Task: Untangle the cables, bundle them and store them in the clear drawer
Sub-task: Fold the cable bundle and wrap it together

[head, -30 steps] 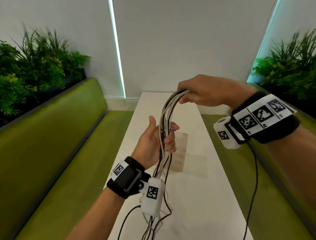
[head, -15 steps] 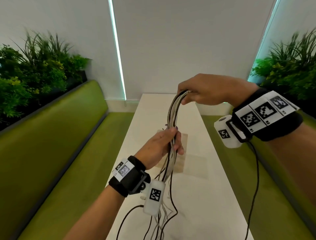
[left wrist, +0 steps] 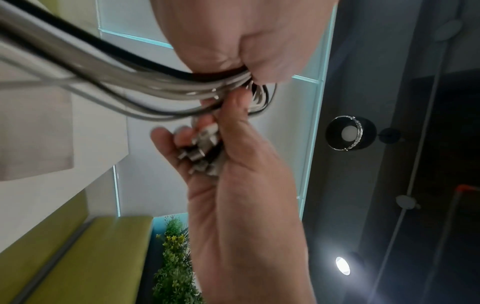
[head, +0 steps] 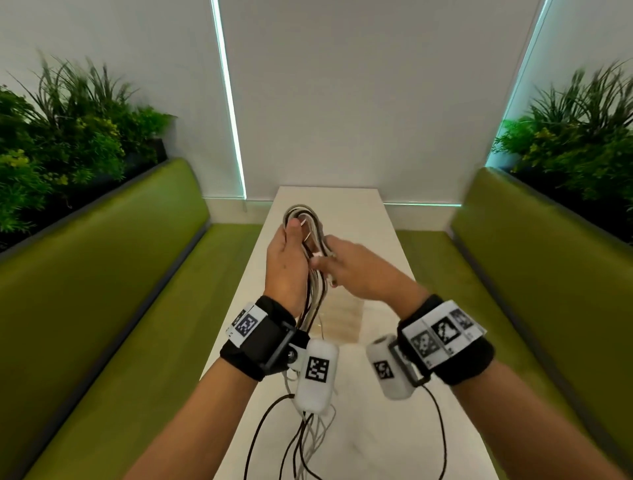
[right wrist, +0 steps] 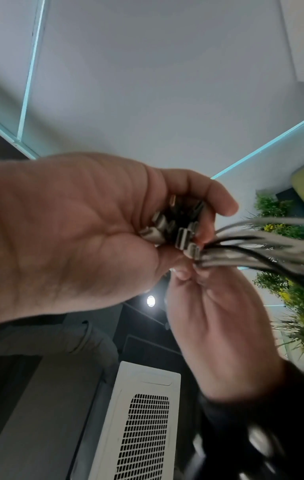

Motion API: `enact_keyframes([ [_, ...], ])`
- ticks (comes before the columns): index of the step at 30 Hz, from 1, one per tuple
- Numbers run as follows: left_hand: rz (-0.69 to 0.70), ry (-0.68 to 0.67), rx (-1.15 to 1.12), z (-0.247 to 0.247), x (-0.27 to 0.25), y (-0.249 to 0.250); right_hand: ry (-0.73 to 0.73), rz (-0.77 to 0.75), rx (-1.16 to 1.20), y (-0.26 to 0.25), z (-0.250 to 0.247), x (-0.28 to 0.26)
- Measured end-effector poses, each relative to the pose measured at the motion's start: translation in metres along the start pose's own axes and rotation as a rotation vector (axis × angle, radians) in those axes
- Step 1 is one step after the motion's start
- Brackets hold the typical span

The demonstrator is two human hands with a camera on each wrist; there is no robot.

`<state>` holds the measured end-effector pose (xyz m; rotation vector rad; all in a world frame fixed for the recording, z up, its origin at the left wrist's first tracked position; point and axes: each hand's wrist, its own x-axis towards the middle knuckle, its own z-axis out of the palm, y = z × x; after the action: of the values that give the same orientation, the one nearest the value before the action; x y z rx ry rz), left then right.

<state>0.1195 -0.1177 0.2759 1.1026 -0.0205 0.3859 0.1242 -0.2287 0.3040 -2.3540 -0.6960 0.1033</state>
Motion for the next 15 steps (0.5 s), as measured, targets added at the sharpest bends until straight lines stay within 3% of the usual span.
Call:
enact_keyframes([
  [5, -0.140, -0.013, -0.201, 0.004, -0.001, 0.001, 0.097, -0.017, 0.014, 0.002, 0.028, -0.002],
  [9, -0.197, -0.109, -0.209, -0.002, 0.000, 0.002, 0.140, -0.041, 0.107, 0.007, 0.027, -0.004],
  [12, -0.311, -0.271, -0.124, -0.011, 0.001, 0.015, 0.046, -0.064, 0.279, 0.014, 0.027, -0.011],
  [15, -0.274, -0.405, -0.047, -0.020, 0.003, 0.024, -0.062, -0.120, 0.405, 0.020, 0.035, -0.017],
])
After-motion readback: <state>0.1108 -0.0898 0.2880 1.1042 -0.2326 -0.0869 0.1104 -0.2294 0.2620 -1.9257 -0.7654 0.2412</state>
